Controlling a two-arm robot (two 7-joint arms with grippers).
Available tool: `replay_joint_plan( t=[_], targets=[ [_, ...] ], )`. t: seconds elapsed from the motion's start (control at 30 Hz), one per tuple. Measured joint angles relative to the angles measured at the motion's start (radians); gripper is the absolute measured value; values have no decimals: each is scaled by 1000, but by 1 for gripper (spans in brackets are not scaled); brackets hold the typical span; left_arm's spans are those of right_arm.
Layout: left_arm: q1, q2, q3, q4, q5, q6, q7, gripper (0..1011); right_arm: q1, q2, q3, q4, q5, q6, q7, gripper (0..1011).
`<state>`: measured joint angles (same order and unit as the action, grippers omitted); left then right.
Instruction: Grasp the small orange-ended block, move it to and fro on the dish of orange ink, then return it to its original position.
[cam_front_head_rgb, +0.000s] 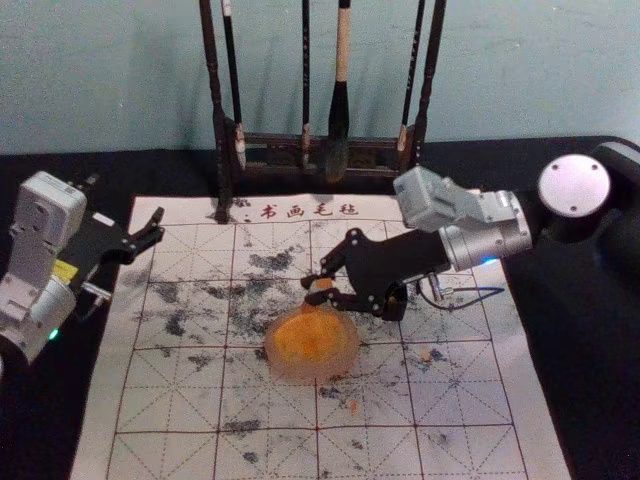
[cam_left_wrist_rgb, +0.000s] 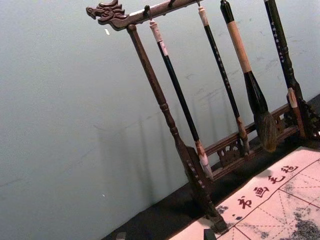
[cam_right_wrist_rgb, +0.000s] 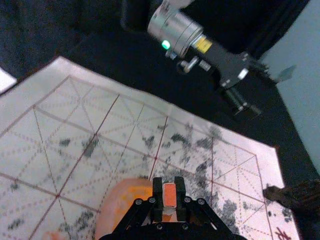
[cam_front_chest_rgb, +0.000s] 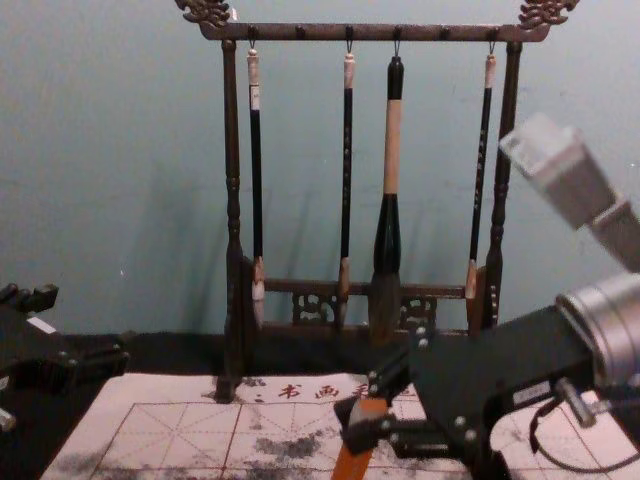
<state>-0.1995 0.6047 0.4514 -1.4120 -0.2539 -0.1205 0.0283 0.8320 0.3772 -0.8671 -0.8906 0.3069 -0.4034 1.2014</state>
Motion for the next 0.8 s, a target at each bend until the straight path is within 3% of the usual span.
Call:
replay_joint_plan(
  t=[0.23, 0.43, 0.6, 0.73, 0.8],
  targets=[
    [0, 0, 0, 0, 0, 0, 0, 1001, -30, 45, 29, -87, 71, 68, 9, 134],
    [0, 0, 0, 0, 0, 0, 0, 1001, -65, 119, 57, -189, 127, 120, 3, 134],
    [0, 0, 0, 0, 0, 0, 0, 1001, -85, 168, 70, -240, 149, 142, -5, 134],
    [0, 0, 0, 0, 0, 0, 0, 1001, -115, 236, 90, -300, 167, 161, -23, 134],
    [0, 0, 0, 0, 0, 0, 0, 1001, -120, 245, 93, -307, 169, 162, -27, 134]
  ],
)
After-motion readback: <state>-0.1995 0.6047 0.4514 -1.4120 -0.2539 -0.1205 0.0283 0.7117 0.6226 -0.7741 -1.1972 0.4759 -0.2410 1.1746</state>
